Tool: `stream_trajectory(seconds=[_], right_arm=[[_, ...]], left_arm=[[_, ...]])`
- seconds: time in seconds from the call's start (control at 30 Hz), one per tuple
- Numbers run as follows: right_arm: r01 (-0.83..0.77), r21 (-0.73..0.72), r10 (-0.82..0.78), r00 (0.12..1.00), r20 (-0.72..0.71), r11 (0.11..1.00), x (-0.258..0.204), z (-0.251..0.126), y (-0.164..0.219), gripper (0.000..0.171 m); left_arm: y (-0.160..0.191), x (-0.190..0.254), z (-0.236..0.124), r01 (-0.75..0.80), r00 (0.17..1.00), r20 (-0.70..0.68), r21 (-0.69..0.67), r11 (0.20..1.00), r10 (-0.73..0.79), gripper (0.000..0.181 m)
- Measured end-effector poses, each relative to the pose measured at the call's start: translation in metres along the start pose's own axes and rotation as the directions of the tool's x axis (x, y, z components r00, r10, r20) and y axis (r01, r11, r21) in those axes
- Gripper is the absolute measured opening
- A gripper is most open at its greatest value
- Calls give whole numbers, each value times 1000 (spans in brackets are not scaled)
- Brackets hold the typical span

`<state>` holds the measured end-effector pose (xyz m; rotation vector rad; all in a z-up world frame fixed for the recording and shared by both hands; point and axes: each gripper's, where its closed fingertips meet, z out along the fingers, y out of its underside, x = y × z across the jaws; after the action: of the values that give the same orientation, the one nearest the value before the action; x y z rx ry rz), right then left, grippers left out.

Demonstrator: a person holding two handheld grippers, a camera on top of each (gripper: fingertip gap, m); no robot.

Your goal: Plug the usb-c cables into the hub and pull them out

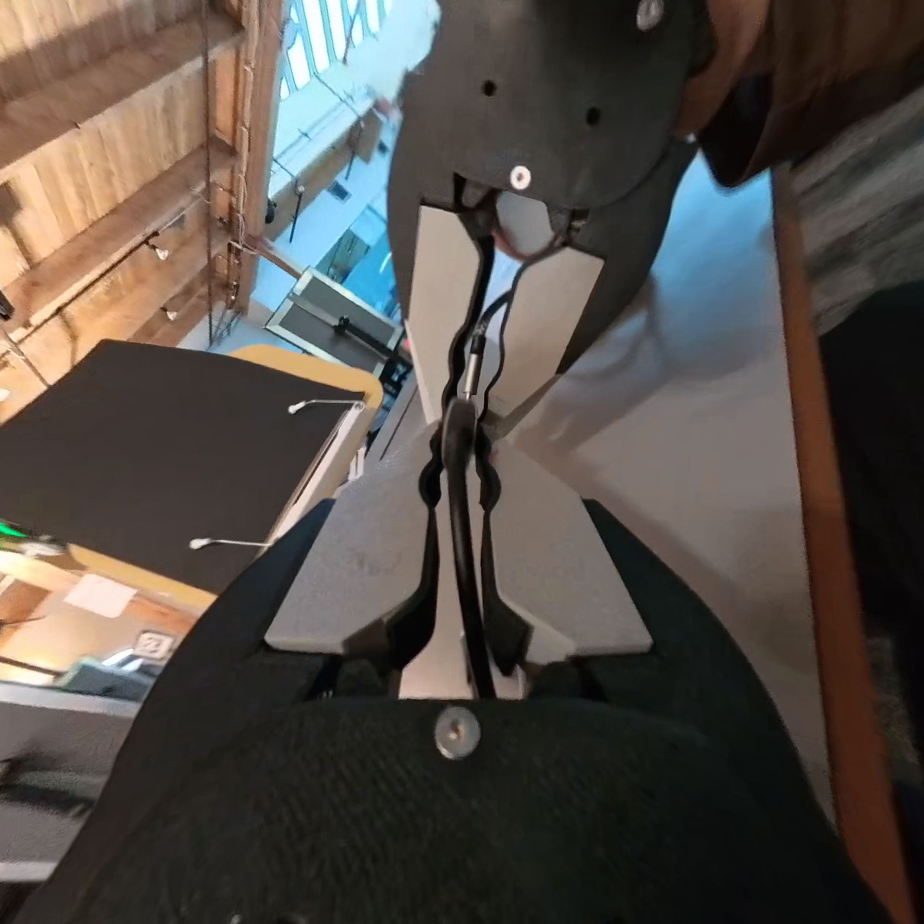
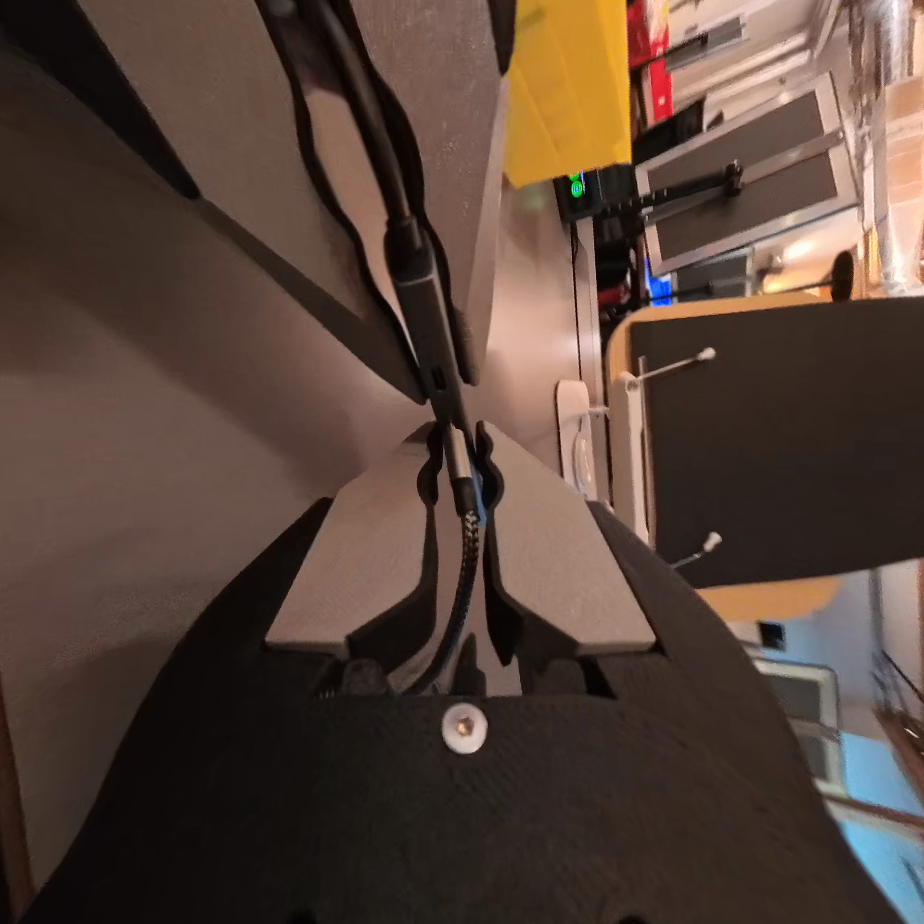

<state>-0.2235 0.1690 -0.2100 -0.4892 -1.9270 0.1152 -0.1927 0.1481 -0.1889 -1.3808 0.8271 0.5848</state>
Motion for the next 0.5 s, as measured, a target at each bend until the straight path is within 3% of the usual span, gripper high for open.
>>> stream_trajectory(seconds=[0.03, 0.17, 0.3, 0.5], right_arm=[[-21, 41, 20, 1000, 19, 999, -1, -2, -3, 9], [-114, 166, 93, 987, 129, 979, -8, -13, -20, 7], [-96, 89, 83, 988, 133, 991, -13, -9, -14, 7], [-17, 22, 14, 993, 121, 1000, -17, -8, -5, 7]], left_arm=[[1, -2, 0, 26, 1000, 4, 4, 1000, -26, 9], [10, -7, 2, 69, 998, 19, -49, 996, -68, 9], [13, 0, 3, -9, 1000, 11, -68, 998, 10, 3], [8, -1, 2, -43, 998, 39, -51, 998, 45, 14]])
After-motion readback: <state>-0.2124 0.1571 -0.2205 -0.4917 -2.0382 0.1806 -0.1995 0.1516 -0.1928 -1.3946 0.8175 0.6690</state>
